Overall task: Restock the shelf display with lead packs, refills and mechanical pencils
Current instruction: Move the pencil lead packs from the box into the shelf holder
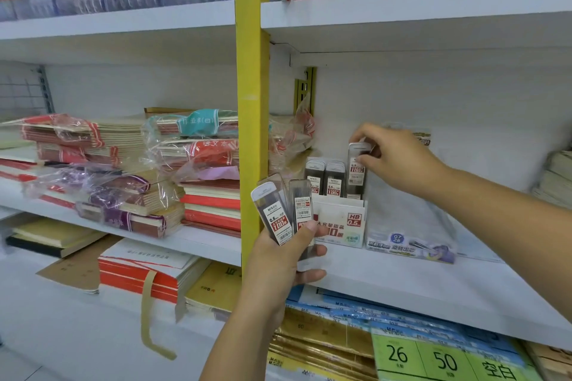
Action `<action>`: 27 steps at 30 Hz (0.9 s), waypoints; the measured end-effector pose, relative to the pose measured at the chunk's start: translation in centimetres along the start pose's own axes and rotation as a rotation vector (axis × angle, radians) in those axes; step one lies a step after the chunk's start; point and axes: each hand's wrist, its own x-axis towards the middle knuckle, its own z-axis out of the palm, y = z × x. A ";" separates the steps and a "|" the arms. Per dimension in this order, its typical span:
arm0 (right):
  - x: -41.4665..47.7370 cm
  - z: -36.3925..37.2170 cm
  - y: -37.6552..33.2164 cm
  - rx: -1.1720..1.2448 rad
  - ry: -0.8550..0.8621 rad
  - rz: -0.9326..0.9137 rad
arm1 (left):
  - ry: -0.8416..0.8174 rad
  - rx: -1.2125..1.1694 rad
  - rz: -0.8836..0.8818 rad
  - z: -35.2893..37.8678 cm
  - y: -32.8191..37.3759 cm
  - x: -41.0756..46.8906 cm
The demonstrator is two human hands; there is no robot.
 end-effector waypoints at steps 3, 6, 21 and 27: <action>0.6 1.1 0.7 0.055 -0.044 0.066 | -0.001 0.007 -0.002 -0.1 0.0 0.0; 1.1 2.4 1.8 -0.015 -0.037 0.118 | -0.011 0.000 -0.009 -0.4 -0.1 0.0; -6.4 1.6 -5.6 0.575 -0.149 0.169 | -0.103 0.063 -0.047 0.1 1.0 -1.1; -9.2 2.3 -6.3 0.926 -0.168 0.330 | -0.164 0.072 -0.068 1.1 0.4 -1.8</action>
